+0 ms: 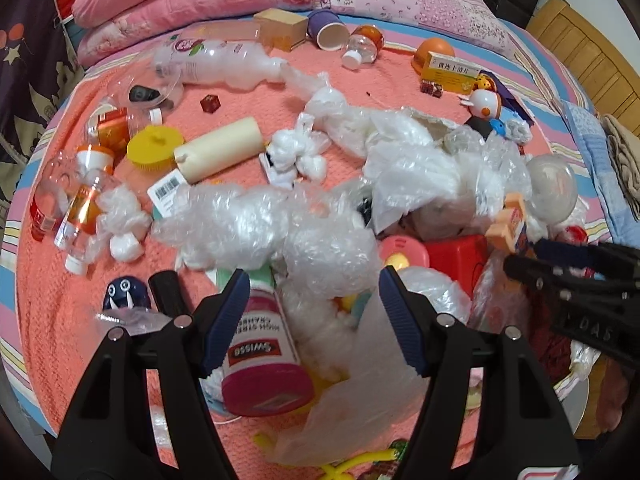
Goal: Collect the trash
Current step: 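Close the right gripper on the cartoon figure while the left grips the bubble-wrap roll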
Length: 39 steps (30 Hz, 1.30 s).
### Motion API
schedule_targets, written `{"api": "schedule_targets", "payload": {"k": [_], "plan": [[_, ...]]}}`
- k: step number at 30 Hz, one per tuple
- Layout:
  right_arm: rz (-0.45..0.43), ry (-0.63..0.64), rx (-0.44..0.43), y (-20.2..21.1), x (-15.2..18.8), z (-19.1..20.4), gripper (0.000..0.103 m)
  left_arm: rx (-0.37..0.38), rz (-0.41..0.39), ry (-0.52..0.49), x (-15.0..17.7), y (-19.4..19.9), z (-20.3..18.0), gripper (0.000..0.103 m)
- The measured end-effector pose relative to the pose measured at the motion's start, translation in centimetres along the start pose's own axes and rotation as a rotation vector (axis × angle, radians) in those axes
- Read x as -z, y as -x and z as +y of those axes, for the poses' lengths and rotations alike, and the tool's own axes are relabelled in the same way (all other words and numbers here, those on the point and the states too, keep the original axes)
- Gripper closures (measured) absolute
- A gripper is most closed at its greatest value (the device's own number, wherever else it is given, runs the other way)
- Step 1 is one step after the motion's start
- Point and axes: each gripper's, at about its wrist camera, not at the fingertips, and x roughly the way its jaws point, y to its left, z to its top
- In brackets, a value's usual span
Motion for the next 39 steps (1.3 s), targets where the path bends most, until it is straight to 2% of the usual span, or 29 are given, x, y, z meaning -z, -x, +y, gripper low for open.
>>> {"api": "schedule_targets", "payload": {"k": [9,13,20,23,28,31,35,39], "plan": [[-0.011,0.06,0.02,-0.7,0.0,0.4,0.052,0.007,0.002,-0.03,1.9,1.0,1.1,0.039],[-0.019,0.078,0.023,-0.5,0.0,0.8,0.052,-0.006,0.018,-0.085,3.1,0.9,0.4,0.038],[-0.024,0.096,0.04,-0.5,-0.1,1.3,0.051,-0.058,0.03,-0.123,4.1,0.2,0.7,0.036],[-0.022,0.118,0.051,-0.7,0.0,1.5,0.051,-0.058,0.037,-0.13,4.4,0.1,0.9,0.031],[-0.017,0.139,0.069,-0.9,0.1,1.9,0.05,-0.08,0.042,-0.181,5.2,-0.5,-0.1,0.03],[-0.014,0.133,0.036,-0.7,0.2,1.6,0.05,-0.122,0.03,-0.217,5.5,-0.6,-0.4,0.03],[0.002,0.134,0.025,-0.8,0.4,1.4,0.05,-0.085,0.058,-0.191,5.8,-0.6,0.0,0.029],[0.016,0.125,0.008,-0.9,0.5,1.4,0.049,-0.092,0.054,-0.212,6.0,0.1,-0.2,0.026]]}}
